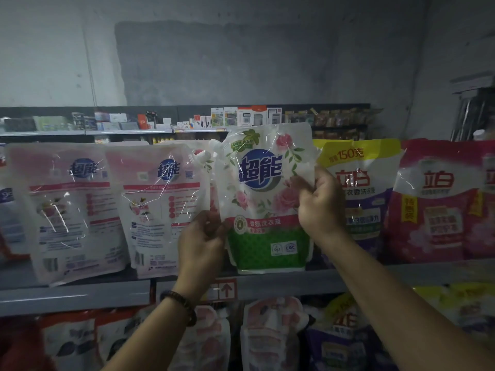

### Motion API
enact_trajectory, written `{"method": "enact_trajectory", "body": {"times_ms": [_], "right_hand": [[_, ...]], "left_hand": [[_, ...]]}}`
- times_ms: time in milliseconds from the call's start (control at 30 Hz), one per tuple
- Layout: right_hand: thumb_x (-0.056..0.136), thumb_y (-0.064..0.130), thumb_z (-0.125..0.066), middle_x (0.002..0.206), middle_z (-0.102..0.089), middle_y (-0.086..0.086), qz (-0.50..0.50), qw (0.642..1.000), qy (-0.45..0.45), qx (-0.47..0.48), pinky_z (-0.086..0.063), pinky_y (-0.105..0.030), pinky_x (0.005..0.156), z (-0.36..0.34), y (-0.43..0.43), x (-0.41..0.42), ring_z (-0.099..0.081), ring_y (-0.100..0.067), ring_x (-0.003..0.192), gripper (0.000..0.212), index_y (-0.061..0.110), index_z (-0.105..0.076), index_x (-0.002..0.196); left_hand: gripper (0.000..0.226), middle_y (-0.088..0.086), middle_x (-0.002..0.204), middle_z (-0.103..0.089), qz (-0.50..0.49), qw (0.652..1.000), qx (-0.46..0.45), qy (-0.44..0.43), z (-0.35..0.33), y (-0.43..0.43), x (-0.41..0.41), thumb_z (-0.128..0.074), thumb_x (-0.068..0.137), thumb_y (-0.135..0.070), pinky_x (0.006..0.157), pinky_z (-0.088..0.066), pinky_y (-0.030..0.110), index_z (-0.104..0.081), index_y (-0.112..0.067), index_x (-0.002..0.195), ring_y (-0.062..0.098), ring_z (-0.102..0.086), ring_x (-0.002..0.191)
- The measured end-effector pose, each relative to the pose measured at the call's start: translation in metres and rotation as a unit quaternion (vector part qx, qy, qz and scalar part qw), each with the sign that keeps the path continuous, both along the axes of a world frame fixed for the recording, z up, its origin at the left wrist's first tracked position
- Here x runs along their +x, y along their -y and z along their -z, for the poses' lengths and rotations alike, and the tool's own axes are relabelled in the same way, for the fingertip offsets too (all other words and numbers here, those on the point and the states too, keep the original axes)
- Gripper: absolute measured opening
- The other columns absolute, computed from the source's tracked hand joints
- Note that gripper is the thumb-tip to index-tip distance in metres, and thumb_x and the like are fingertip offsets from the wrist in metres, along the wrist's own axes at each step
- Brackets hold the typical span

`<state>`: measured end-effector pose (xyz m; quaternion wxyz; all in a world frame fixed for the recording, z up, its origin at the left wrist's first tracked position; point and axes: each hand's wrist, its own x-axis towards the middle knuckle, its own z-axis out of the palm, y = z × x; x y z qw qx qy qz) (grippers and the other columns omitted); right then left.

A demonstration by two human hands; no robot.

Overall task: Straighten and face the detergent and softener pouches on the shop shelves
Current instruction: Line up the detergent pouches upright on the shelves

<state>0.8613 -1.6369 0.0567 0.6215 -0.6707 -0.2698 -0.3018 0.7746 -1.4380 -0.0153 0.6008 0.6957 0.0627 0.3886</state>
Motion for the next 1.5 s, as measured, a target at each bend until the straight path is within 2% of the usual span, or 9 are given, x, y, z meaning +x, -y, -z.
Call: {"method": "enact_trajectory", "body": {"times_ms": [233,533,700,967,1033,1100,1167,1333,1500], "right_hand": [[0.097,0.03,-0.077,0.092,-0.079,0.008,0.023,0.999,-0.02,-0.025,-0.066,-0.047,0.071,0.001,0.003,0.022,-0.076,-0.014,0.087,0.012,0.018,-0.079,0.098],[0.086,0.012,-0.083,0.076,-0.077,0.006,0.186,0.962,-0.028,-0.199,-0.064,-0.037,0.056,0.0,0.004,0.039,-0.072,-0.017,0.065,0.006,0.017,-0.081,0.083],[0.085,0.008,-0.084,0.081,-0.079,0.003,0.157,0.965,-0.045,-0.206,-0.064,-0.029,0.058,0.0,0.006,0.047,-0.074,-0.014,0.069,0.007,0.014,-0.082,0.083],[0.087,-0.004,-0.074,0.092,-0.077,-0.002,0.176,0.963,-0.031,-0.203,-0.064,-0.033,0.071,-0.006,0.007,0.035,-0.074,-0.022,0.085,0.021,0.012,-0.077,0.101],[0.088,-0.005,-0.071,0.094,-0.076,-0.004,0.197,0.961,-0.008,-0.196,-0.06,-0.025,0.066,-0.003,0.008,0.026,-0.072,-0.02,0.086,0.022,0.009,-0.075,0.105],[0.091,-0.002,-0.074,0.099,-0.077,-0.005,0.204,0.964,0.001,-0.169,-0.044,-0.003,0.061,0.002,0.011,0.017,-0.068,-0.014,0.085,0.026,0.007,-0.074,0.115],[0.092,0.003,-0.077,0.102,-0.079,-0.005,0.202,0.969,0.007,-0.14,-0.038,0.002,0.058,0.004,0.016,0.01,-0.063,-0.008,0.083,0.029,0.006,-0.073,0.12],[0.091,0.012,-0.08,0.098,-0.08,-0.004,0.197,0.973,0.013,-0.122,-0.052,-0.02,0.074,0.005,0.018,0.001,-0.066,-0.01,0.08,0.031,0.009,-0.074,0.121],[0.092,0.017,-0.079,0.094,-0.077,0.001,0.192,0.975,0.005,-0.115,-0.061,-0.031,0.077,0.006,0.019,-0.004,-0.071,-0.014,0.082,0.036,0.01,-0.074,0.127]], "left_hand": [[0.025,0.001,0.085,-0.073,-0.11,0.987,0.119,0.019,-0.002,-0.008,0.006,-0.073,0.099,-0.009,0.066,-0.059,0.041,-0.061,-0.025,0.085,0.027,-0.071,0.083],[0.024,0.0,0.088,-0.067,-0.099,0.99,0.094,0.046,0.004,-0.001,0.01,-0.067,0.101,-0.002,0.086,-0.06,0.04,-0.061,-0.018,0.085,0.019,-0.066,0.089],[0.031,-0.013,0.07,-0.057,-0.093,0.99,0.095,0.048,0.007,0.008,0.008,-0.068,0.099,0.0,0.065,-0.042,0.009,-0.054,-0.014,0.076,-0.004,-0.053,0.066],[0.03,-0.002,0.076,-0.065,-0.133,0.984,0.116,0.008,0.021,0.011,0.014,-0.067,0.099,-0.005,0.054,-0.041,0.02,-0.056,-0.022,0.078,0.016,-0.06,0.069],[0.028,-0.004,0.077,-0.067,-0.14,0.983,0.119,-0.006,0.023,0.009,0.017,-0.068,0.1,-0.007,0.056,-0.043,0.027,-0.056,-0.023,0.08,0.021,-0.062,0.072],[0.028,-0.004,0.079,-0.068,-0.142,0.983,0.118,-0.013,0.022,0.007,0.018,-0.07,0.101,-0.012,0.054,-0.043,0.024,-0.056,-0.025,0.081,0.02,-0.062,0.072],[0.027,-0.005,0.079,-0.068,-0.138,0.984,0.115,-0.013,0.02,0.008,0.018,-0.07,0.102,-0.016,0.053,-0.043,0.019,-0.057,-0.025,0.081,0.017,-0.062,0.071],[0.028,-0.001,0.08,-0.067,-0.119,0.987,0.109,-0.012,0.018,0.011,0.016,-0.073,0.101,-0.025,0.06,-0.042,0.026,-0.055,-0.025,0.079,0.013,-0.058,0.07],[0.025,-0.003,0.081,-0.069,-0.12,0.986,0.11,-0.023,0.014,0.013,0.014,-0.072,0.101,-0.024,0.06,-0.044,0.027,-0.058,-0.026,0.081,0.015,-0.063,0.073]]}}
